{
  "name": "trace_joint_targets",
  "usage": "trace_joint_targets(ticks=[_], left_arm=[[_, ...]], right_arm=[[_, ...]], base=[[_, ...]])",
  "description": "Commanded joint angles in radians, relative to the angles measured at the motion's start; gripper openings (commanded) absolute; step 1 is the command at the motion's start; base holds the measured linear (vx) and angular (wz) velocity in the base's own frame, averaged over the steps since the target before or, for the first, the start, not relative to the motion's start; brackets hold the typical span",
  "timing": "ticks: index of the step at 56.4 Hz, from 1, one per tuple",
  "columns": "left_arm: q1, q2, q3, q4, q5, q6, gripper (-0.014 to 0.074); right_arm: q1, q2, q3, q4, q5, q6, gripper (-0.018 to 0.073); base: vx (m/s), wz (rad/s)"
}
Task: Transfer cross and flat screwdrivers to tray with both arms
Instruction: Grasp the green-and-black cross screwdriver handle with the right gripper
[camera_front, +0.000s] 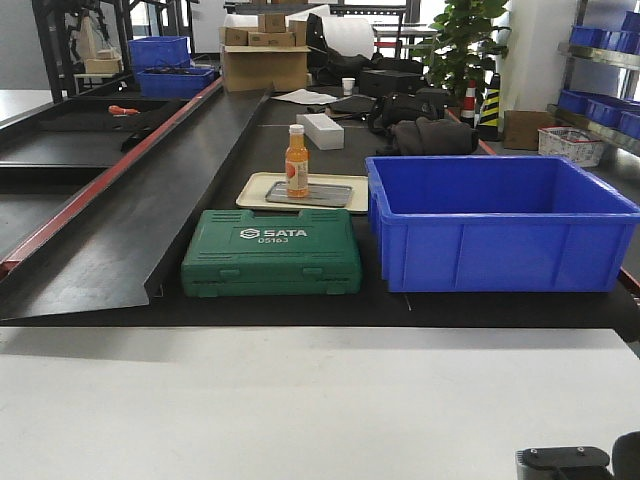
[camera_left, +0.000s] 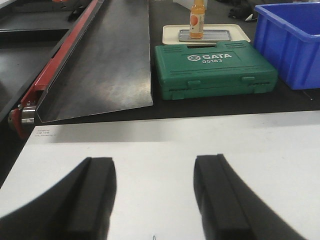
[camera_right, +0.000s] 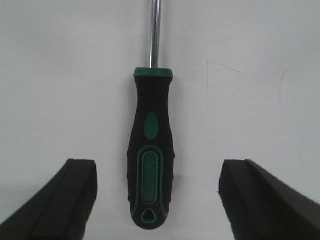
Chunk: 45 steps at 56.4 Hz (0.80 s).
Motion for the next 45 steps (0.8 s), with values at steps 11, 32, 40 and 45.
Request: trace_joint_targets(ticks=[11, 32, 40, 45], left_arm=[[0.001, -0.002, -0.036, -0.006, -0.068, -0.003, 0.0483], [0.001, -0.002, -0.036, -0.006, -0.068, -0.003, 0.0483], [0.001, -0.002, -0.036, -0.006, -0.068, -0.003, 0.0483], [0.001, -0.002, -0.036, -0.006, -0.06, -0.013, 0.0483]], right_arm=[[0.0, 0.08, -0.02, 0.011, -0.043, 0.017, 0.0559], [0.0, 0.192, -0.02, 0.009, -0.132, 0.073, 0.0408], [0.0, 0.192, -0.02, 0.011, -0.15, 0.077, 0.0063], [0.0, 0.192, -0.02, 0.012, -0.159, 0.076, -0.0014]], base=[[0.0, 0.0], [0.0, 0.0], [0.0, 0.0], [0.0, 0.0]])
